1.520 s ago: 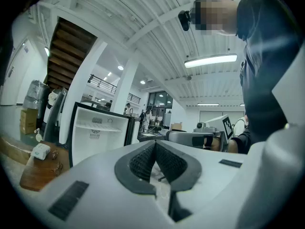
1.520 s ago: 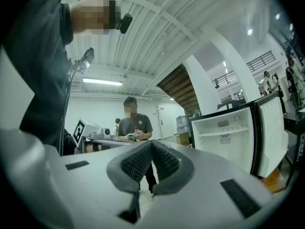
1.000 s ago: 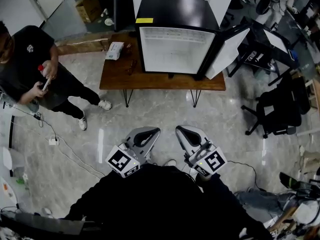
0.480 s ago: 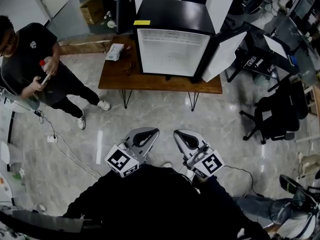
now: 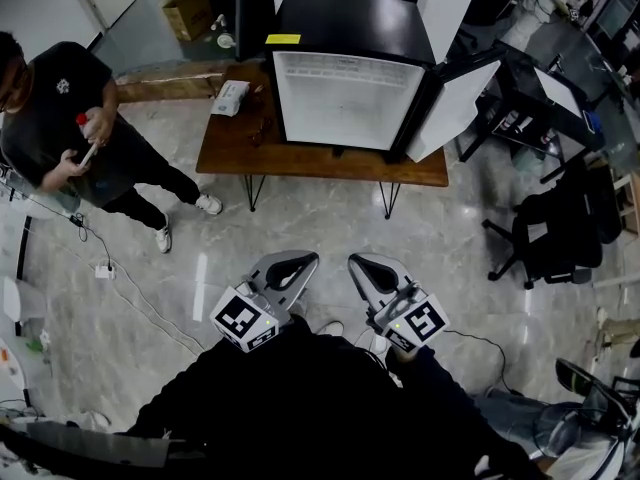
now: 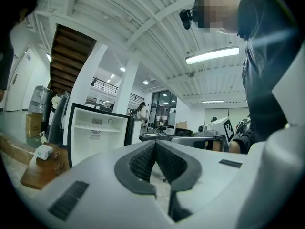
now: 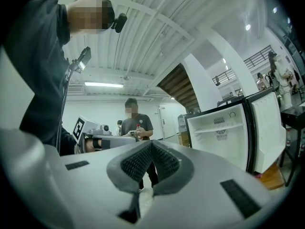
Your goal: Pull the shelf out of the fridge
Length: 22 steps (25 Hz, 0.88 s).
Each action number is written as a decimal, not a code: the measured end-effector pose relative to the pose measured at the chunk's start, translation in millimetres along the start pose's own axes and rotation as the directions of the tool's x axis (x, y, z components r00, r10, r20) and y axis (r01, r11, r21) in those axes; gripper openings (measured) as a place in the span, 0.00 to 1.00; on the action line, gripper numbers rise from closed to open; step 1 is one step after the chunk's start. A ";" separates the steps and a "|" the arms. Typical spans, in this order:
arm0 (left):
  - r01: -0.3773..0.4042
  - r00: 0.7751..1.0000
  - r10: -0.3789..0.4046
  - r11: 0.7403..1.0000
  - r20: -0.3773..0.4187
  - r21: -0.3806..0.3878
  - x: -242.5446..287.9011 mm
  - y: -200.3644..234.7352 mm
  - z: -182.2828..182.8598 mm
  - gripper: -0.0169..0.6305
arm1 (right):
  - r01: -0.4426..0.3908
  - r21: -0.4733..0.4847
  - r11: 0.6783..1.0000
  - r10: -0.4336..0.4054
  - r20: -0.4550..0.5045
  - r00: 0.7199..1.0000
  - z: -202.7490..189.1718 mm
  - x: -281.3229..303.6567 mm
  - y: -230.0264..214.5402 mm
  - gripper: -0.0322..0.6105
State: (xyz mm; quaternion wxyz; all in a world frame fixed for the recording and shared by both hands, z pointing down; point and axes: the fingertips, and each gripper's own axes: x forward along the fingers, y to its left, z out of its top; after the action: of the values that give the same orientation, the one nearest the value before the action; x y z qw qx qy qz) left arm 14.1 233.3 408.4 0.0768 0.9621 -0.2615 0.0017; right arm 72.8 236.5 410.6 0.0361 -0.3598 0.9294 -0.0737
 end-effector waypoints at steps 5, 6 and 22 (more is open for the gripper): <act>0.012 1.000 -0.012 1.000 0.003 -0.001 15.0 35.0 -1.7 0.04 | 0.002 0.008 1.000 -0.002 -0.007 1.000 -2.8 31.2 -20.5 0.06; 0.012 1.000 -0.012 1.000 0.005 -0.003 18.8 44.2 -1.1 0.04 | 0.006 0.007 1.000 -0.006 -0.009 1.000 -1.9 38.1 -25.3 0.06; 0.067 0.997 -0.067 0.998 0.026 -0.003 84.1 204.5 23.7 0.04 | 0.113 -0.015 0.993 -0.114 -0.041 0.993 10.1 187.4 -136.8 0.06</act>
State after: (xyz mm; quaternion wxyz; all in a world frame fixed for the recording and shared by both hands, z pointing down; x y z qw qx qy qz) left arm -17.1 13.4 418.7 0.0752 0.9701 -0.2303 -0.0136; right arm 26.4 9.2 420.3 0.0103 -0.4106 0.9085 -0.0773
